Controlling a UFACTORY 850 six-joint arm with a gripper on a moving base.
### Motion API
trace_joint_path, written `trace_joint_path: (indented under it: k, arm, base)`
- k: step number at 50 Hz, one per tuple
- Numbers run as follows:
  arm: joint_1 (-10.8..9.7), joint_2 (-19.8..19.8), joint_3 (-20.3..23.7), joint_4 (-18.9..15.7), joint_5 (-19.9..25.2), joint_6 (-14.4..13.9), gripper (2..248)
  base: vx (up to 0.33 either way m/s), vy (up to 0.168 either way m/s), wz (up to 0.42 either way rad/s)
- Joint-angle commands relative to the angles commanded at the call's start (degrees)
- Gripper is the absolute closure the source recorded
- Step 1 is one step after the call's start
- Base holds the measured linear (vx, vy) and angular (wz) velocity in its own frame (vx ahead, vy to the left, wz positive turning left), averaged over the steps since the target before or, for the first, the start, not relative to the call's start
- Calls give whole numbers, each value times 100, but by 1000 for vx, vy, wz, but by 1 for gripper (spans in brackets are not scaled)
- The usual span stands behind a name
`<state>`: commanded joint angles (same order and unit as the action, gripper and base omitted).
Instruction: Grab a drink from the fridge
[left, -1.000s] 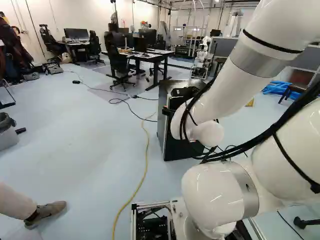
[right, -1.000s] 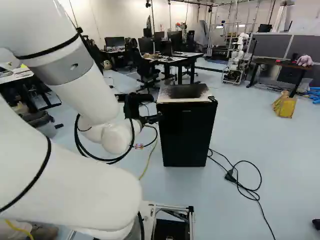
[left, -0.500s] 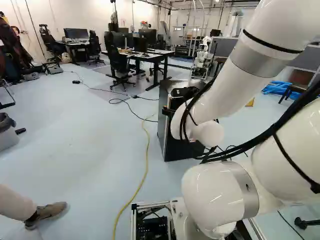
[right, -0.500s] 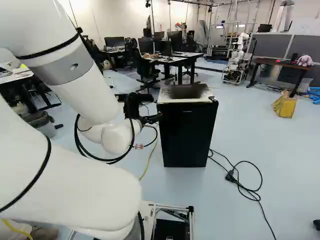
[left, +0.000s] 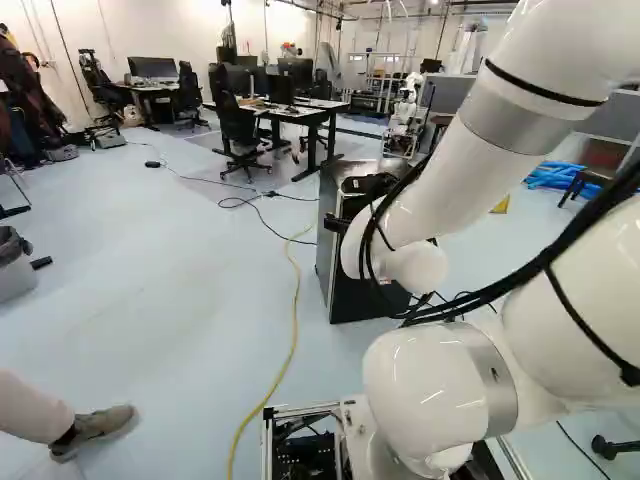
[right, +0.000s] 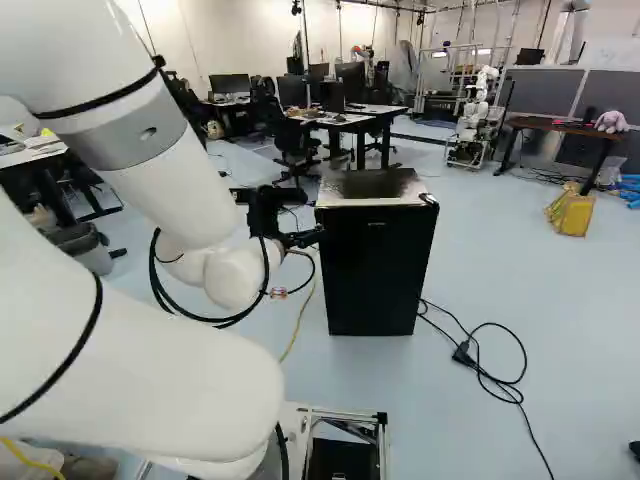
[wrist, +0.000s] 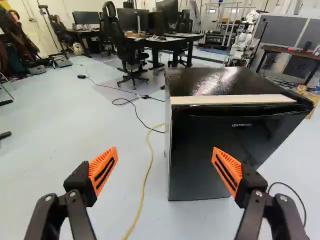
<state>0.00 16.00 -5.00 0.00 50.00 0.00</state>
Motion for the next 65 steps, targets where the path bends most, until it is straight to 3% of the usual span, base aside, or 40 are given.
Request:
trace_joint_path:
  k: [23, 65]
  arm:
    - [53, 0, 0, 116, 0, 0, 3]
    - [521, -149, -127, 1005, 218, 0, 3]
  base:
    - [0, 0, 0]
    - [0, 0, 0]
